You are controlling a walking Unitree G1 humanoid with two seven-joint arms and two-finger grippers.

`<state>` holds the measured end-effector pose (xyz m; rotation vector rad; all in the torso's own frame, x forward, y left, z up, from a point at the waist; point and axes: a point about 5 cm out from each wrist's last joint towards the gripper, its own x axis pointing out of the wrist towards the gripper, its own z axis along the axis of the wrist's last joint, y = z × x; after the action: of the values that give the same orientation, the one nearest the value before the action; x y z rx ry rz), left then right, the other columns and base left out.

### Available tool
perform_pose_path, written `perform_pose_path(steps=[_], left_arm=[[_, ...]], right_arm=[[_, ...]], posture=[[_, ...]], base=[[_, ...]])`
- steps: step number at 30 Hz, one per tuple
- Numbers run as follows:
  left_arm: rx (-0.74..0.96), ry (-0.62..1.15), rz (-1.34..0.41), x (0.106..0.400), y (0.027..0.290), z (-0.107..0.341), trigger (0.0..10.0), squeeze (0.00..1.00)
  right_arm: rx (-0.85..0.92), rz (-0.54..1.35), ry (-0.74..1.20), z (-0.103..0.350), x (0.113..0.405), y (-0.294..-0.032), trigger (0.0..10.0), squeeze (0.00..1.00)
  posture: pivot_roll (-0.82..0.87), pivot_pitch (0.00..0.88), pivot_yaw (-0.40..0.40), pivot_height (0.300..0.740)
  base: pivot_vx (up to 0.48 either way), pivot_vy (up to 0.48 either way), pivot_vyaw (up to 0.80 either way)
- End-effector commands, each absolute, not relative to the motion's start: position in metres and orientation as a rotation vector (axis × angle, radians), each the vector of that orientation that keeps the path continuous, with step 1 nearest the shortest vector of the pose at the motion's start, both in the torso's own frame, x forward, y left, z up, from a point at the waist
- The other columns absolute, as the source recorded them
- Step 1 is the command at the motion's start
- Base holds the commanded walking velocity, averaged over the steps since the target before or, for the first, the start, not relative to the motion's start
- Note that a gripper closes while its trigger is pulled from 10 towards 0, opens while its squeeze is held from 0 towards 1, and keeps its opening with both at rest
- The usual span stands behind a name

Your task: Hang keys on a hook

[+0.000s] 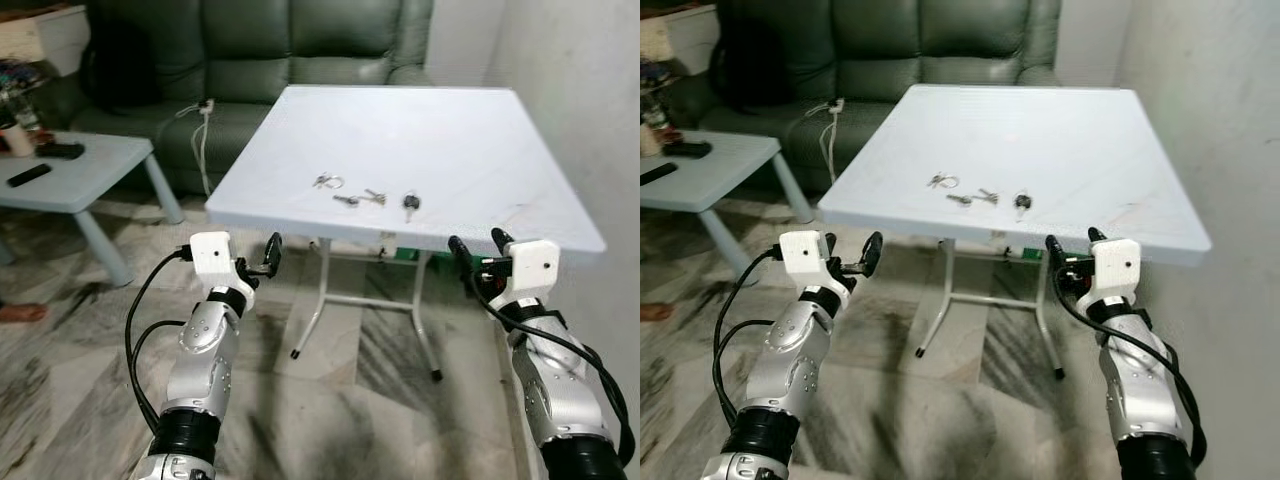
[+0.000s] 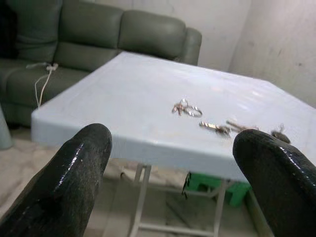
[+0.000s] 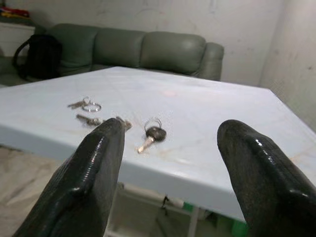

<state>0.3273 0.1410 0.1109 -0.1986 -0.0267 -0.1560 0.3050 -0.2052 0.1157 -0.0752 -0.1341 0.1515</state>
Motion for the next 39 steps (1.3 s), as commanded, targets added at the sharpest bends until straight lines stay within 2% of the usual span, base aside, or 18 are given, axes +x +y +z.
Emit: perform_pose_path(steps=[1, 35, 39], left_arm=[[-0.182, -0.038, -0.124, 0.3284, 0.152, 0.1138, 10.0, 0.0], [-0.184, -0.041, -0.114, 0.33, 0.1537, 0.116, 10.0, 0.0], [-0.174, -0.066, -0.113, 0.3277, 0.1503, 0.1183, 10.0, 0.0]], right_arm=[[-0.072, 0.176, -0.151, 0.1193, 0.3079, -0.1967, 10.0, 0.0], [-0.057, 0.19, -0.153, 0.1202, 0.3097, -0.195, 10.0, 0.0], [-0.06, 0.203, -0.138, 0.1183, 0.3094, -0.1947, 10.0, 0.0]], posture=[[-0.04, 0.0, -0.003, 0.74], [-0.03, 0.0, -0.005, 0.74], [-0.03, 0.0, -0.006, 0.74]], base=[[0.382, 0.0, 0.0], [0.379, 0.0, 0.0], [0.0, 0.0, 0.0]])
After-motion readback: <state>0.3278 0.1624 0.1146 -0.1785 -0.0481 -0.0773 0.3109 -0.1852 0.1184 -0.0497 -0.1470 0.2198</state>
